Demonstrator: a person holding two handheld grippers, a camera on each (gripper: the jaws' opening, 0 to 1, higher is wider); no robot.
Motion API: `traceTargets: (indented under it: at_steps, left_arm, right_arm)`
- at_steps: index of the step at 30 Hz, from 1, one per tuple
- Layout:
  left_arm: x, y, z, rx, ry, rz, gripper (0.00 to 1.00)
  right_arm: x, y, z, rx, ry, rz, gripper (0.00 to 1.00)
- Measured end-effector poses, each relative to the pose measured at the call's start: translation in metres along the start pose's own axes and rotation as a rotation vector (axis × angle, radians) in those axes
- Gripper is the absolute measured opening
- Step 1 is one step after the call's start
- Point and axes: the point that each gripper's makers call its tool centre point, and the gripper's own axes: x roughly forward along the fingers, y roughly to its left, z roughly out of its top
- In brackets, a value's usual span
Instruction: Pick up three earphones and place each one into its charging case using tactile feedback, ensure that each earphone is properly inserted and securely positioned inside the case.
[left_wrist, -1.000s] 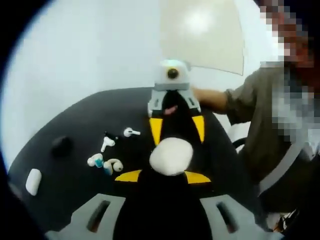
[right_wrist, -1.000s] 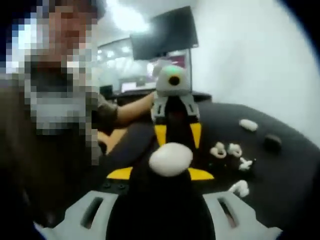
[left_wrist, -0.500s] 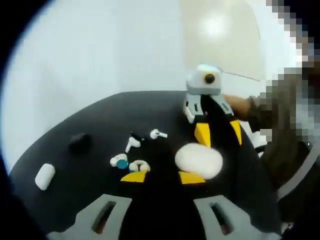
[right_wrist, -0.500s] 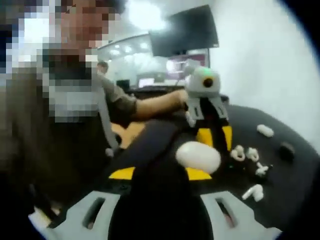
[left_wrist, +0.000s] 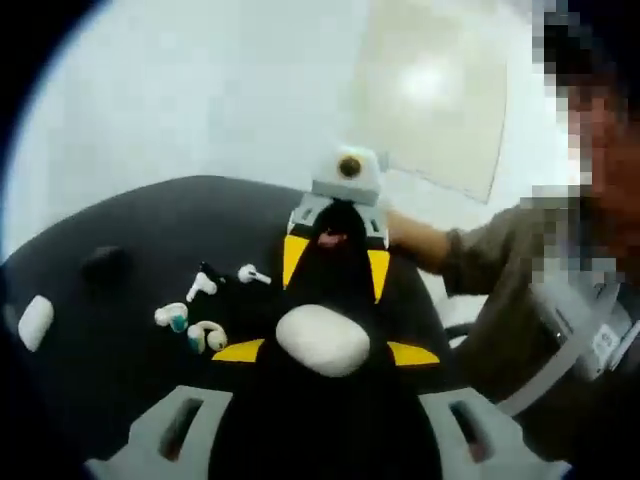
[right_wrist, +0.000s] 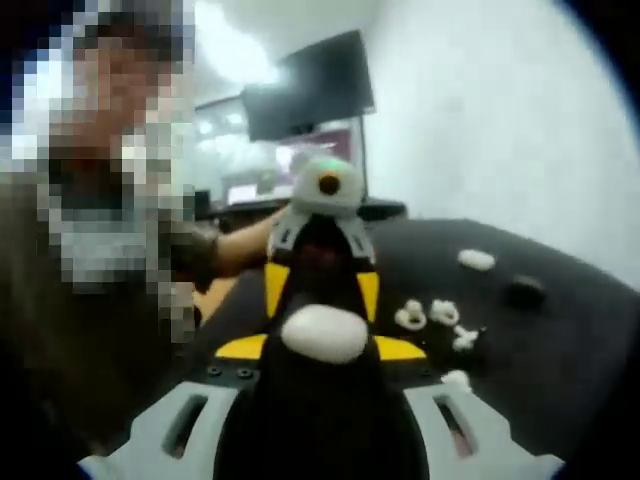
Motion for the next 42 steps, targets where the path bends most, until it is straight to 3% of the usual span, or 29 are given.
traceTargets:
  at_steps: [4,8,14,17,19,20,24,26,28,30,34,35,37,40,42]
  left_arm:
    - [0.006,0.0,-0.001,0.103,0.002,0.002,0.44]
    - [0.011,-0.004,0.002,0.155,-0.011,-0.009,0.44]
    - [0.022,-0.006,0.006,0.233,-0.028,-0.022,0.48]
    - [0.022,-0.008,0.008,0.254,-0.032,-0.028,0.48]
    - [0.012,-0.004,0.007,0.231,-0.019,-0.018,0.49]
    - [0.007,-0.002,0.009,0.179,-0.03,-0.006,0.5]
    - [-0.007,0.005,0.022,0.031,-0.116,-0.004,0.44]
    - [-0.006,0.003,0.026,-0.044,-0.124,-0.03,0.43]
    - [-0.004,-0.003,0.028,-0.068,-0.143,-0.06,0.41]
    - [0.0,-0.002,0.024,-0.109,-0.127,-0.058,0.4]
    - [0.008,0.005,0.005,-0.202,-0.034,-0.028,0.33]
    - [0.01,0.004,0.004,-0.224,-0.036,-0.042,0.33]
    - [0.011,0.008,0.005,-0.234,-0.038,-0.029,0.28]
    - [0.011,0.002,0.003,-0.169,-0.02,-0.036,0.27]
    - [0.012,-0.001,0.003,-0.049,-0.013,-0.032,0.25]
  right_arm:
    - [0.008,0.003,-0.019,-0.055,0.102,-0.001,0.37]
    - [0.007,-0.009,-0.012,-0.036,0.064,-0.065,0.34]
    - [0.009,-0.01,-0.01,-0.019,0.051,-0.072,0.38]
    - [0.005,-0.004,-0.013,-0.028,0.063,-0.022,0.38]
    - [0.001,-0.003,-0.007,0.016,0.021,-0.008,0.38]
    - [-0.001,-0.005,-0.002,0.026,-0.006,-0.018,0.38]
    - [-0.009,-0.007,0.01,0.022,-0.064,-0.03,0.38]
    - [-0.01,-0.01,0.013,0.013,-0.082,-0.045,0.38]
    - [-0.011,-0.013,0.014,-0.004,-0.084,-0.064,0.38]
    - [-0.012,-0.016,0.014,-0.016,-0.081,-0.078,0.38]
    - [-0.013,-0.017,0.013,-0.027,-0.08,-0.089,0.38]
    - [-0.013,-0.017,0.013,-0.034,-0.078,-0.086,0.38]
    - [-0.013,-0.016,0.014,-0.048,-0.074,-0.082,0.38]
    - [-0.013,-0.017,0.014,-0.046,-0.08,-0.084,0.38]
    - [-0.013,-0.019,0.013,-0.003,-0.081,-0.087,0.38]
